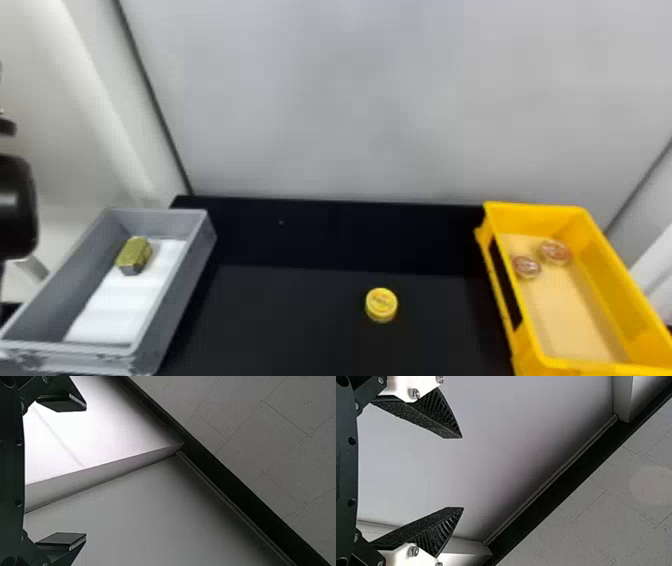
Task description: Pick up the round yellow can and place it in the yellow rectangular box
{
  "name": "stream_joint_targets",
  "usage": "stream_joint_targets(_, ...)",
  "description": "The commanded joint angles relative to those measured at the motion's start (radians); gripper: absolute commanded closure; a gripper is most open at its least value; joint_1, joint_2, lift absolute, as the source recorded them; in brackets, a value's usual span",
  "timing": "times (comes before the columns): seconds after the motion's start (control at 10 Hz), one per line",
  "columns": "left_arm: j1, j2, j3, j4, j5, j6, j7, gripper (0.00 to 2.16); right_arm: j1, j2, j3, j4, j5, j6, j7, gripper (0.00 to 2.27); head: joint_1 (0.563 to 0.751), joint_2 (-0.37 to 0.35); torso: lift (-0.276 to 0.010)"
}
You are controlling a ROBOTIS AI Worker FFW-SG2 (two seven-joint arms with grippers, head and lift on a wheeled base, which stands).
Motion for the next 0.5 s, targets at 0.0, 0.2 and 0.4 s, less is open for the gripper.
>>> stream_joint_targets(0.0,-0.015,0.001,-0.003,0.017,0.0,-0.02,0.001,0.13,0.003,0.024,-0.012,0.022,0.014,-0.04,-0.002,0.16,0.663,0.054,-0.01)
stream_joint_targets(0.2,-0.035,0.008,-0.023,0.019,0.0,-0.017,0.001,0.13,0.004,0.027,-0.015,0.02,-0.003,-0.031,-0.004,0.16,0.663,0.054,-0.01)
stream_joint_targets(0.4,-0.038,0.007,-0.034,0.025,0.0,-0.017,0.002,0.13,-0.005,0.024,-0.01,0.022,-0.018,-0.009,0.008,0.16,0.663,0.054,-0.01)
